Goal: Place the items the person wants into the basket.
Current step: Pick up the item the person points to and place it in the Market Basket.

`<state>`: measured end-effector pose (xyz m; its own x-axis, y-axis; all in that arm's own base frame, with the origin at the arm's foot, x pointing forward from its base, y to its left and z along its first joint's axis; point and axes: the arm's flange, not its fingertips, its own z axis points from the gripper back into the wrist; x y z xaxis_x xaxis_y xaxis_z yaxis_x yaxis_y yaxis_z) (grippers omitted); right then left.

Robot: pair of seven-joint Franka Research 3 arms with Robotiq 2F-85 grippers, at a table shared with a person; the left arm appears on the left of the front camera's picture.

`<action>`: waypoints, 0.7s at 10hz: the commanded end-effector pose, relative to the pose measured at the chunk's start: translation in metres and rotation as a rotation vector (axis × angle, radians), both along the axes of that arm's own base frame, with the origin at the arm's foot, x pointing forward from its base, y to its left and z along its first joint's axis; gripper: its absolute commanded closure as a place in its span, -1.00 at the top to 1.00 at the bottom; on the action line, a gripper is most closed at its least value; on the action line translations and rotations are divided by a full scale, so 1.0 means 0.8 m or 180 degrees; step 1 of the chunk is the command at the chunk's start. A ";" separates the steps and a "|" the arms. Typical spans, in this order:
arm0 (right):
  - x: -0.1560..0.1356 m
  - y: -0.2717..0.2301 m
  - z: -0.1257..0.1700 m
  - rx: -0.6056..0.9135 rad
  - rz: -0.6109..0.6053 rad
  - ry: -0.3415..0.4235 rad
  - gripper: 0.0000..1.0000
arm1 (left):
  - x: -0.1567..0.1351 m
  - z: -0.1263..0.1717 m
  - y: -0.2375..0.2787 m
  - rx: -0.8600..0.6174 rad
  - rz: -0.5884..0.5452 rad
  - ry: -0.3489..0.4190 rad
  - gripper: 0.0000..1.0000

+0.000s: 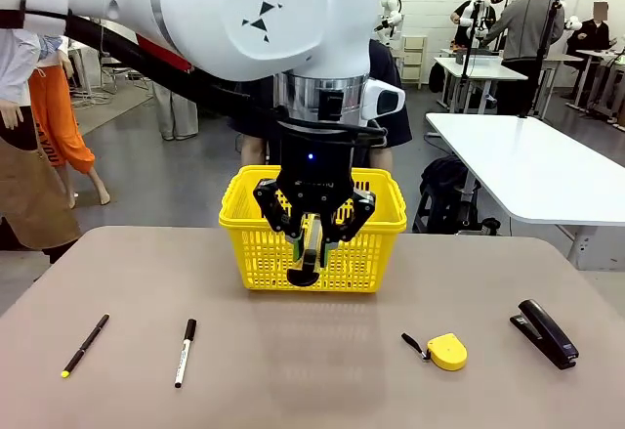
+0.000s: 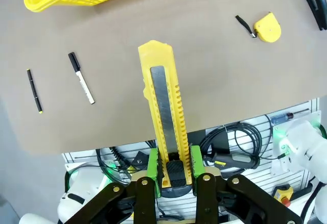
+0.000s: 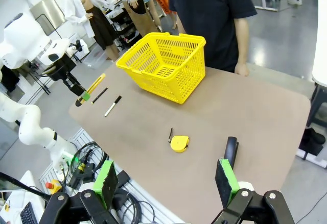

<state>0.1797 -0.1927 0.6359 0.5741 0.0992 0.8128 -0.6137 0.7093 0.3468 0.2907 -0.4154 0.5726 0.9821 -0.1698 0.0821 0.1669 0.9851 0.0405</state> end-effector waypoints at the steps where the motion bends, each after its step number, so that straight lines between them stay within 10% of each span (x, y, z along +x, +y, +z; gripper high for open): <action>1: 0.002 0.001 -0.001 0.0035 0.0059 -0.0053 1.00 | -0.010 0.009 -0.002 -0.0032 -0.0049 -0.0031 -1.00; 4: 0.002 0.001 -0.001 0.0035 0.0059 -0.0053 1.00 | -0.010 0.009 -0.002 -0.0032 -0.0049 -0.0031 -1.00; 5: 0.002 0.001 -0.001 0.0035 0.0059 -0.0053 1.00 | -0.006 0.001 -0.004 0.0000 -0.0030 -0.0016 -0.43; 7: 0.002 0.001 -0.001 0.0035 0.0059 -0.0053 1.00 | 0.105 0.031 0.032 0.0215 -0.1495 0.0772 -0.43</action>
<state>0.1797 -0.1928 0.6359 0.5741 0.0991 0.8128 -0.6136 0.7093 0.3470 0.3052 -0.4116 0.5783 0.9564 -0.2905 0.0299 0.2893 0.9565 0.0377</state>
